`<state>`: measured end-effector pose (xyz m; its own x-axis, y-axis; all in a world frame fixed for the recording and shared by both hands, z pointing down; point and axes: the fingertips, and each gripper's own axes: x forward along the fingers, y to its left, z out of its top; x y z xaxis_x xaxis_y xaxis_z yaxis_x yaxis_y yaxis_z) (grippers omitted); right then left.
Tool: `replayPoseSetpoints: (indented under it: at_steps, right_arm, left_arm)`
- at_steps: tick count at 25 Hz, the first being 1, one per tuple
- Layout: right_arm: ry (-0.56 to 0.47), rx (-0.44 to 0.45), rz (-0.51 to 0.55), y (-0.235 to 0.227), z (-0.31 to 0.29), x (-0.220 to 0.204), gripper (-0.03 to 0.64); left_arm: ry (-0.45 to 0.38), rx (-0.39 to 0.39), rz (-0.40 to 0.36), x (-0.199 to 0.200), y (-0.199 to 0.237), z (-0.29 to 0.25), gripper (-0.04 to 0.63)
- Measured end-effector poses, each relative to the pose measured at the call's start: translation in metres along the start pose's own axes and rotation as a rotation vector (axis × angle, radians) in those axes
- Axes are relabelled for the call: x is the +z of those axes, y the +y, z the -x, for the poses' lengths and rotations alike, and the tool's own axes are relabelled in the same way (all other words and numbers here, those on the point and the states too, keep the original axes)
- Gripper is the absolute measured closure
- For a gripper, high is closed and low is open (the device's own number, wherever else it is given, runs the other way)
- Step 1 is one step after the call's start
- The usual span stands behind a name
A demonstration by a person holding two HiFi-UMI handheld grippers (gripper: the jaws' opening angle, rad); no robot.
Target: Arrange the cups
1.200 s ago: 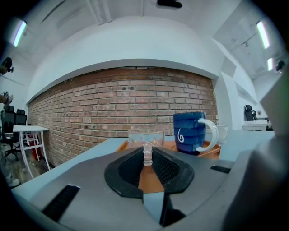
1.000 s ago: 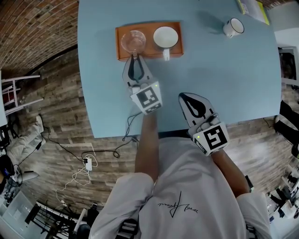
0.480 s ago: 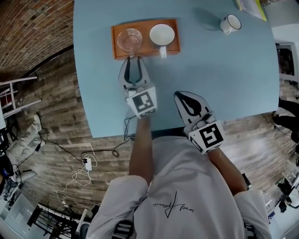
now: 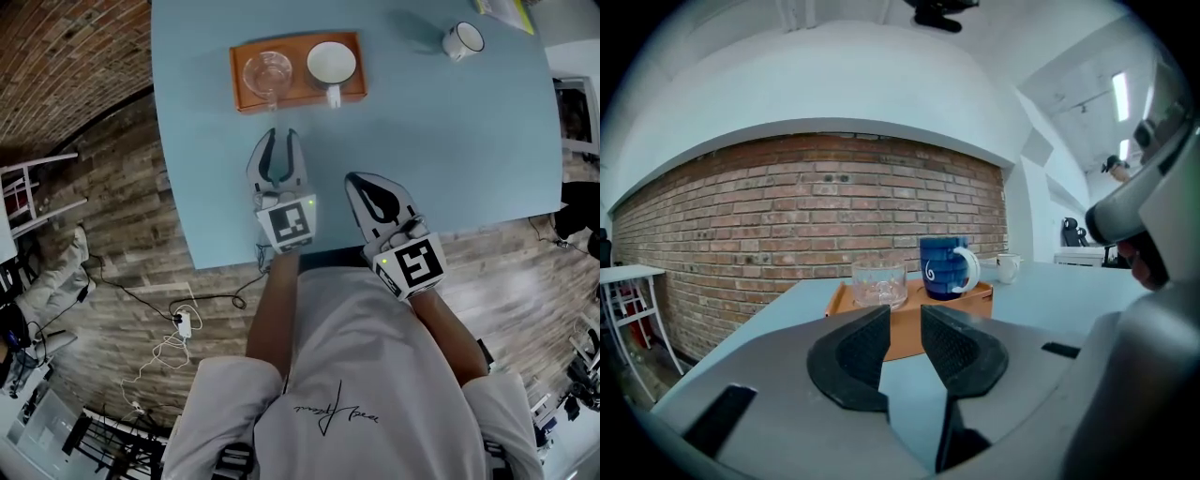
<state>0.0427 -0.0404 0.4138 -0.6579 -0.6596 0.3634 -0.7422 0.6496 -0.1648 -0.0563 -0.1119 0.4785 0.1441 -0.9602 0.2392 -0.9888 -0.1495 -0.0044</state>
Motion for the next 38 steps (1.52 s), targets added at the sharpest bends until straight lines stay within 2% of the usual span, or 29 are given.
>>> replayPoseSetpoints:
  at_steps: [4,16,31,38]
  right_arm:
    - [-0.028,-0.021,-0.014,0.003,-0.004,0.006,0.595]
    - [-0.074,-0.115,-0.028,-0.001,0.001,0.034,0.595]
    - [-0.1,-0.171,0.001,0.009,0.002,0.066,0.597]
    - [-0.113,-0.146,0.016,0.021,0.01,0.089,0.597]
  left_arm:
    - [0.022,-0.04,0.045,0.001,0.004,0.009,0.527]
    - [0.019,-0.14,0.075,0.036,0.011,0.03,0.579]
    - [0.001,-0.283,0.103,0.084,0.001,0.063,0.586]
    - [-0.047,-0.332,0.095,0.114,0.005,0.068,0.586]
